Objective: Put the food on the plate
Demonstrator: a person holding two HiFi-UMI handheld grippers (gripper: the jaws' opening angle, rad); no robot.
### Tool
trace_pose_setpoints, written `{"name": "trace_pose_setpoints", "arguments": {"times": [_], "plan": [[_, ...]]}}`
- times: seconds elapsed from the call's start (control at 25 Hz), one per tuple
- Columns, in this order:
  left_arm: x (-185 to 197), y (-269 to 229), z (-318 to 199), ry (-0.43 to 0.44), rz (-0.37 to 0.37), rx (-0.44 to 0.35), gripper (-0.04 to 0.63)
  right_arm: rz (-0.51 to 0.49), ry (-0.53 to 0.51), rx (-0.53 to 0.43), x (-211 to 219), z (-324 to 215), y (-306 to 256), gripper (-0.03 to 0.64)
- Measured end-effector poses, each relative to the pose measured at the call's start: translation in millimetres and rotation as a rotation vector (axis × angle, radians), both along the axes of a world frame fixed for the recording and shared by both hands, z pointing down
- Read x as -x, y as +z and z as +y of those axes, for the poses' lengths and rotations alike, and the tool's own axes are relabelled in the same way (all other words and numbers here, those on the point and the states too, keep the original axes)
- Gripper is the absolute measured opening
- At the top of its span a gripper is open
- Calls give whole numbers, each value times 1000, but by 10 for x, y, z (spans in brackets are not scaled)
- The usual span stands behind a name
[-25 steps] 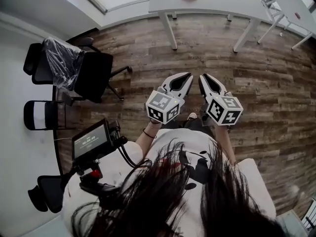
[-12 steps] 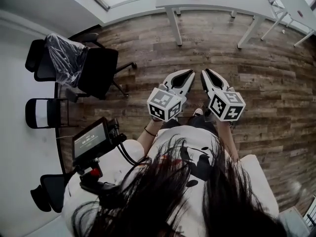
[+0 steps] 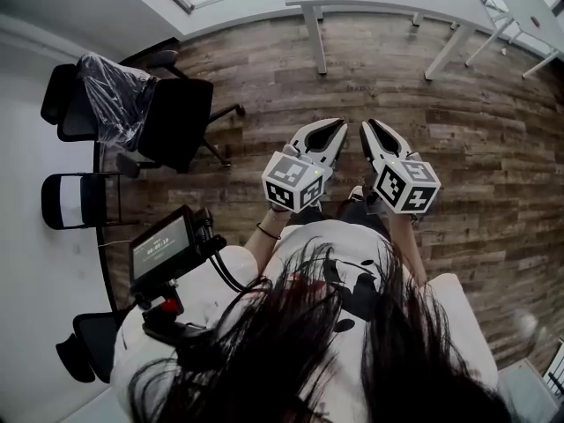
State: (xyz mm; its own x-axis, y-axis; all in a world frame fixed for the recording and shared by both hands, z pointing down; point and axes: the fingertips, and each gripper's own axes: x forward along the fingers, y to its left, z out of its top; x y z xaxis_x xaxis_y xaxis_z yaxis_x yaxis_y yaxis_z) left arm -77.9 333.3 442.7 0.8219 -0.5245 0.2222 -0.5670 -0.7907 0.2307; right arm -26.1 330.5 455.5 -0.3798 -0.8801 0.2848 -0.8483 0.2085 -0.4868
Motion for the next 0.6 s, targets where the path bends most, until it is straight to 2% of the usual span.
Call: {"name": "trace_pose_setpoints", "arguments": {"times": [0.32, 0.6], "plan": [[13, -40, -30, -9, 12, -4, 6, 7, -5, 4, 8, 4, -21, 64], [891, -115, 114, 24, 46, -12, 6, 42, 23, 6, 890, 167, -94, 64]]}}
